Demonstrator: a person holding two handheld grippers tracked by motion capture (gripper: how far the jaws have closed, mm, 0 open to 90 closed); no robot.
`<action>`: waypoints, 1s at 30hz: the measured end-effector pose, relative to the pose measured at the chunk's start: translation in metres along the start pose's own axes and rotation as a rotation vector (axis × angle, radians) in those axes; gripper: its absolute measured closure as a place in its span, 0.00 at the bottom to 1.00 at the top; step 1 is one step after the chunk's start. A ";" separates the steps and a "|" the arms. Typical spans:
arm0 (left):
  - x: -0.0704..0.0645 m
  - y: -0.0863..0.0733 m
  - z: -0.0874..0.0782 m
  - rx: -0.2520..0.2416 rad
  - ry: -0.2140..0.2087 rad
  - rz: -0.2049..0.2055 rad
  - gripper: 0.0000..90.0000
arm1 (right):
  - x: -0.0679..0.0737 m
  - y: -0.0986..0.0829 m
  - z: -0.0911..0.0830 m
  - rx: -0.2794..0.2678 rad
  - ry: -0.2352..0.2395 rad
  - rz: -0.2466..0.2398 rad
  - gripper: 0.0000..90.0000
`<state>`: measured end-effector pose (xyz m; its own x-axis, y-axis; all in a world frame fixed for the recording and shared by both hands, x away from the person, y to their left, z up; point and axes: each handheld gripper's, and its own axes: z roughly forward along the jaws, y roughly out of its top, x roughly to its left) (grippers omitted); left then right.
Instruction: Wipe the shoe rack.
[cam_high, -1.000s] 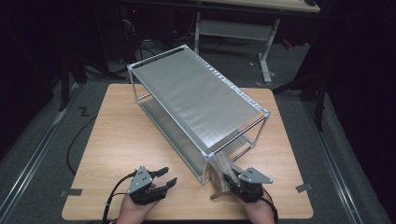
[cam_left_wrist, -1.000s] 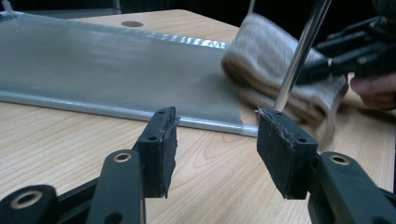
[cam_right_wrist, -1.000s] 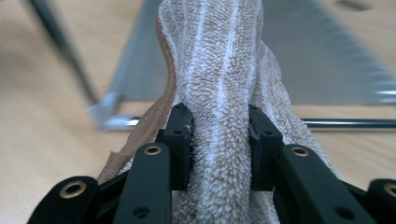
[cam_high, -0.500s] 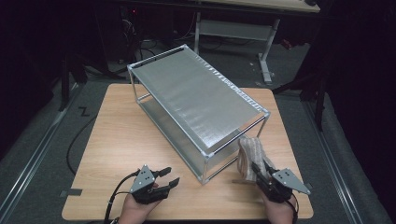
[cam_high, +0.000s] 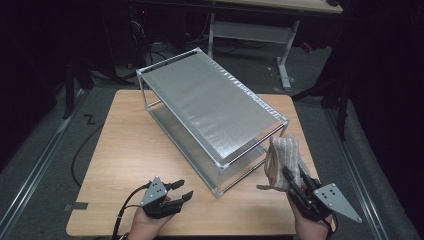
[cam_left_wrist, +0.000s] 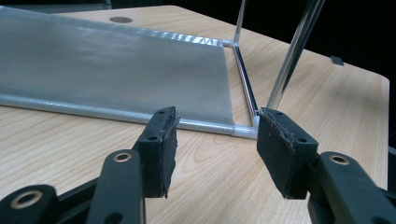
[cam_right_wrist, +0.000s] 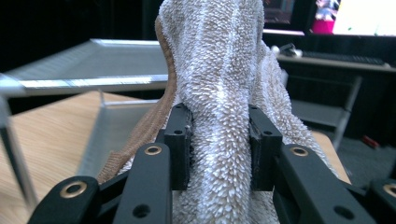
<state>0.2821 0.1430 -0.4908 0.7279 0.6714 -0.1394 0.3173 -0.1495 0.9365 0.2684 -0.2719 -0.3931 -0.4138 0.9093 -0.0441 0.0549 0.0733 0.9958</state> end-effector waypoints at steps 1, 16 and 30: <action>0.000 0.000 0.000 -0.001 0.003 -0.001 0.53 | 0.002 0.003 0.000 -0.006 0.004 -0.005 0.74; 0.014 0.000 -0.013 -0.040 0.072 -0.027 0.49 | 0.038 0.040 0.038 -0.056 0.148 -0.038 0.74; 0.018 -0.004 -0.025 -0.062 0.113 -0.042 0.49 | 0.063 0.028 0.040 -0.017 0.262 -0.109 0.73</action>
<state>0.2791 0.1736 -0.4894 0.6403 0.7544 -0.1447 0.3051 -0.0770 0.9492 0.2801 -0.1957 -0.3711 -0.6372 0.7594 -0.1313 -0.0173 0.1563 0.9876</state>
